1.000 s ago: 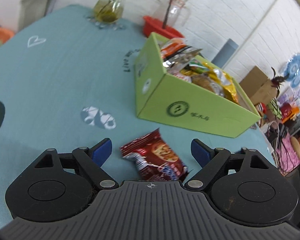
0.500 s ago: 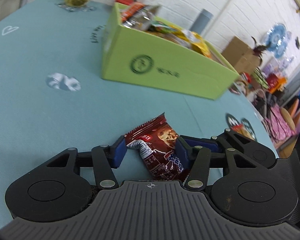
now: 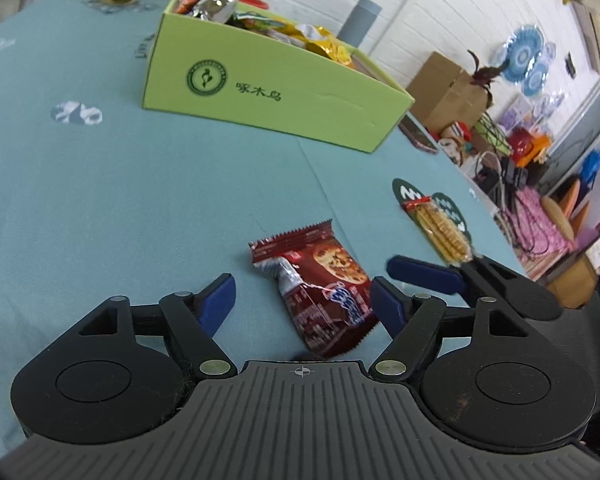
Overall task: Organize snacks
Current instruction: 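Close the left tool on the red cookie packet, then carry the red cookie packet into the green box and release it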
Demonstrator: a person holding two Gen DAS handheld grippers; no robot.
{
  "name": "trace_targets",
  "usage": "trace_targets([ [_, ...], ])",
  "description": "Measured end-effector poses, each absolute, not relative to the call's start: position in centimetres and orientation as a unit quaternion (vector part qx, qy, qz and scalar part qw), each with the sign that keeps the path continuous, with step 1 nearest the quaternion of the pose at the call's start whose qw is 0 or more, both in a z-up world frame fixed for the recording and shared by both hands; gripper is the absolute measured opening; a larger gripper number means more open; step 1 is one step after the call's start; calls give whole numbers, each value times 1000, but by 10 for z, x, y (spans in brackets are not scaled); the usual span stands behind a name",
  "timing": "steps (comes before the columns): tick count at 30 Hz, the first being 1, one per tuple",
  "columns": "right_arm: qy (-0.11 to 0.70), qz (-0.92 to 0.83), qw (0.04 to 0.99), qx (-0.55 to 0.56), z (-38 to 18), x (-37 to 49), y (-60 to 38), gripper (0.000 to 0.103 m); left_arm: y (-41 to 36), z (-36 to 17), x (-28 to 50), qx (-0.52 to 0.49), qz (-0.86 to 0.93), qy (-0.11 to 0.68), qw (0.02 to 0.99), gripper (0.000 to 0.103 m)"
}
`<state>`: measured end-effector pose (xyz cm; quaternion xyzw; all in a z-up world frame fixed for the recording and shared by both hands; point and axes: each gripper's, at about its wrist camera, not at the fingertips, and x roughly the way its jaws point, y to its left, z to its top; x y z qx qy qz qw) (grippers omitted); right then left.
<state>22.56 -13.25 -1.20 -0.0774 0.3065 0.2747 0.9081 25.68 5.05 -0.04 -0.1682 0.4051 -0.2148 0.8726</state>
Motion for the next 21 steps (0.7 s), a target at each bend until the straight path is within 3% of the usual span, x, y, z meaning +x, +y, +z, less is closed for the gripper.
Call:
trace_targets([
  [2, 315, 289, 900, -82, -20, 226, -129, 101, 47, -1, 257, -169, -220, 404, 872, 56],
  [3, 323, 294, 896, -84, -24, 227, -127, 98, 44, -1, 257, -163, -219, 403, 873, 43],
  [4, 312, 293, 899, -97, -24, 223, -124, 84, 41, -2, 258, -158, -225, 409, 870, 28],
  [5, 305, 289, 901, -104, -20, 219, -123, 74, 38, -2, 258, -156, -227, 412, 869, 20],
  [6, 306, 286, 902, -103, -17, 221, -124, 74, 37, -1, 258, -154, -225, 411, 870, 17],
  [14, 257, 275, 922, -92, 21, 252, -137, 75, 34, 42, 292, -153, -233, 373, 885, 15],
  [21, 198, 270, 935, -117, 67, 350, -123, 76, 43, 102, 384, -146, -224, 319, 909, 15],
])
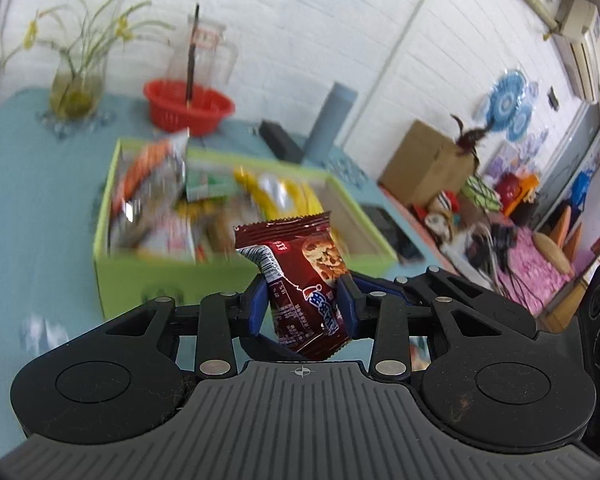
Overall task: Organize snacks
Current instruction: 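Carry the red cookie packet into the green box and release it, then close the left tool on the clear biscuit stick pack with red top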
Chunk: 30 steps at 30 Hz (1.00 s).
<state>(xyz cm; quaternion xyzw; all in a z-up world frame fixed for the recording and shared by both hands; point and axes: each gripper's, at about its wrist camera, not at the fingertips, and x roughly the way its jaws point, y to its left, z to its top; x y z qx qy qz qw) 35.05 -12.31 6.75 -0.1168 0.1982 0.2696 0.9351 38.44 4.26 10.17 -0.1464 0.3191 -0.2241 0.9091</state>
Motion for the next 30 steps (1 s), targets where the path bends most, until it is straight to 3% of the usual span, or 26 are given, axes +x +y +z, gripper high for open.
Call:
trace_targets([
  [7, 238, 261, 930, -99, 56, 450, -127, 77, 39, 89, 497, -144, -214, 348, 901, 16],
  [11, 267, 272, 921, -82, 33, 472, -128, 78, 38, 65, 515, -145, -210, 354, 900, 22],
  [13, 261, 267, 924, -83, 31, 469, -125, 79, 35, 65, 509, -128, -216, 346, 904, 32],
  [14, 261, 268, 924, -78, 33, 468, -124, 85, 33, 66, 504, -121, -216, 343, 906, 40],
  [16, 251, 269, 927, -68, 43, 460, -127, 92, 32, 74, 492, -112, -211, 330, 913, 45],
  [20, 207, 251, 942, -86, 67, 430, -134, 93, 39, 104, 457, -121, -214, 281, 928, 62],
  [25, 187, 229, 954, -56, 71, 363, -174, 93, 45, 124, 403, -137, -233, 256, 928, 70],
  [30, 234, 158, 959, -20, 29, 292, -228, 93, 19, 90, 357, -151, -281, 301, 899, 73],
])
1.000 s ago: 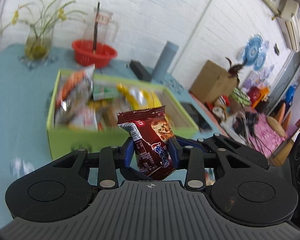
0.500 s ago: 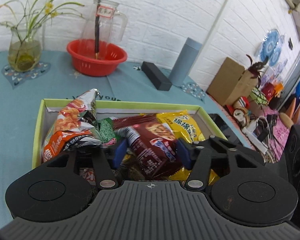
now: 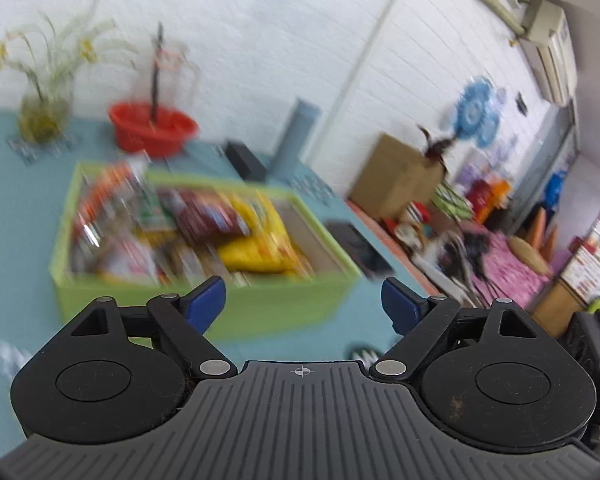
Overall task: Organize snacks
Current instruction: 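Close the left tool on the clear biscuit stick pack with red top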
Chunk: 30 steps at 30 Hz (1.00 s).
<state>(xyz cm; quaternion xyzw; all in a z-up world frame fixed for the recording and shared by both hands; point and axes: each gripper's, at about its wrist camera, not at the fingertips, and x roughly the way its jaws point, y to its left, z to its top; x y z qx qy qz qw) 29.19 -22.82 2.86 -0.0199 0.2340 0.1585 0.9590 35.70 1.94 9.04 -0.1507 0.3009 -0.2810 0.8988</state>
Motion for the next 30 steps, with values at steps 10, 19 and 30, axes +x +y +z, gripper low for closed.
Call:
trace_targets([
  [10, 301, 99, 948, -17, -10, 279, -287, 93, -93, 9, 365, -155, -329, 457, 812, 63],
  [19, 328, 170, 929, -23, -22, 285, -277, 93, -129, 3, 378, -127, -331, 473, 807, 39],
  [30, 331, 229, 915, -15, -17, 250, -210, 94, -55, 1, 328, -140, -291, 468, 823, 15],
])
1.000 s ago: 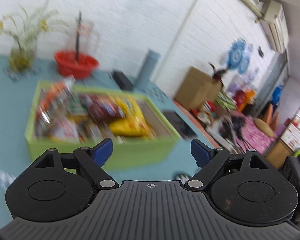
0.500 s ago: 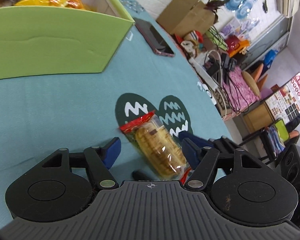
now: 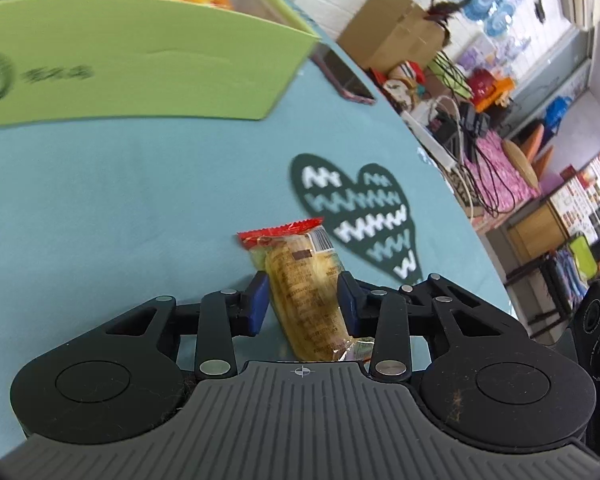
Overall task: Organize snacks
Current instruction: 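Close the left tool on the clear biscuit stick pack with red top, then carry the biscuit stick pack into the green box and open the left tool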
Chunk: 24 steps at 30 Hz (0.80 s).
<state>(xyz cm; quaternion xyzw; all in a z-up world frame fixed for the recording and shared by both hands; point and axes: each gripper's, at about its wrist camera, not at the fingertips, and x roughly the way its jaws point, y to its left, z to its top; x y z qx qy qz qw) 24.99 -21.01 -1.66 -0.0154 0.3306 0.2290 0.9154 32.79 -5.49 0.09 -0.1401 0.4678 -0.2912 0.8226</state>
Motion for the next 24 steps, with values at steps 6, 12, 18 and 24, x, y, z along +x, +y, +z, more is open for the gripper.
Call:
trace_targets([
  [6, 322, 269, 906, -51, -18, 230, -165, 93, -2, 0, 296, -180, -258, 454, 834, 27],
  [12, 316, 227, 918, -78, -15, 224, -164, 93, 5, 3, 288, -182, -247, 435, 847, 51],
  [18, 311, 230, 919, -70, -10, 222, -166, 59, -7, 0, 287, -164, -262, 439, 844, 8],
  [24, 268, 224, 934, -71, 23, 248, -174, 58, -11, 37, 313, -158, -265, 405, 861, 0],
])
